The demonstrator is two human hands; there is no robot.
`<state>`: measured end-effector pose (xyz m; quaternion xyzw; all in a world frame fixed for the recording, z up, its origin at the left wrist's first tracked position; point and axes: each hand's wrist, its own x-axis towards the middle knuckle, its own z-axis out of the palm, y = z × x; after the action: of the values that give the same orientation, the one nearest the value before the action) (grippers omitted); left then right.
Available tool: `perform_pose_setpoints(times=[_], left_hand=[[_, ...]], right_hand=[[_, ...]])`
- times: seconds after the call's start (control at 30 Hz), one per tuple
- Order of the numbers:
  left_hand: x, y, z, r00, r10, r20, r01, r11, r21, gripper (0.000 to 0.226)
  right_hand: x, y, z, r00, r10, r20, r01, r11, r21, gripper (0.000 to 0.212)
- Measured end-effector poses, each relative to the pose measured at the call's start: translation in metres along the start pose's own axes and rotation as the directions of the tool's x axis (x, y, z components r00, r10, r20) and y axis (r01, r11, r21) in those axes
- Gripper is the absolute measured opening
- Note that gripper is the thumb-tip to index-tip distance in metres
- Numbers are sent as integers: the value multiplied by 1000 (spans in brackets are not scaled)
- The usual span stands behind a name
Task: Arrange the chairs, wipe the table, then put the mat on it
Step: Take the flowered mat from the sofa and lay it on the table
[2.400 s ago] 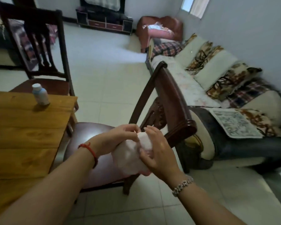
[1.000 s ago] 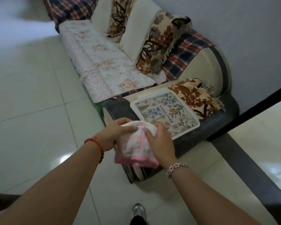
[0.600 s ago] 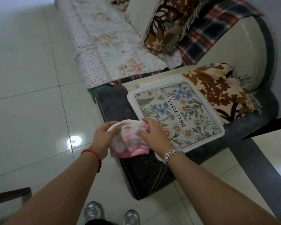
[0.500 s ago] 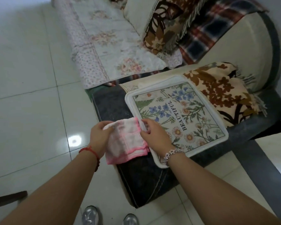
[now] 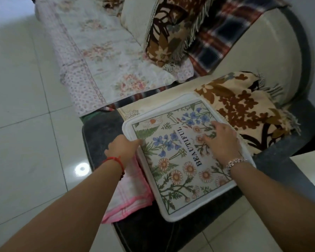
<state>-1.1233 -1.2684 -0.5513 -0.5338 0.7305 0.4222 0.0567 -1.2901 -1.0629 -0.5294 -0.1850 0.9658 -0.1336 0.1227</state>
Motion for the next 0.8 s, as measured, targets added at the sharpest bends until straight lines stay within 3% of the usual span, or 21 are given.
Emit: perform_pose_setpoints(times=[0.13,0.23,0.4,0.53,0.63,0.8], left_hand=[[-1,12,11,997,-9,-81,10,1000,14,40],[0,18,19,992,-21,-122,16,999,-44,47],[3,24,24,994,57,-95,-75,977,-198,51],[-3,40,21,986,110,-123,-145,936,-320,19],[-11,53,11,979,115,-169,-171,915,-367,27],[-30,64,-15,978,113,-175,-186,851,-492,39]], right_hand=[[21,28,-8,991,91,99,-93,996,12,80],[29,33,-11,979,140,146,-139,990,-15,83],[35,36,-15,984,178,-30,-179,984,-21,71],[29,34,-22,984,107,-146,-100,994,53,61],[20,27,-35,983,73,-170,-60,995,83,47],[10,13,-74,973,-21,-230,46,993,107,43]])
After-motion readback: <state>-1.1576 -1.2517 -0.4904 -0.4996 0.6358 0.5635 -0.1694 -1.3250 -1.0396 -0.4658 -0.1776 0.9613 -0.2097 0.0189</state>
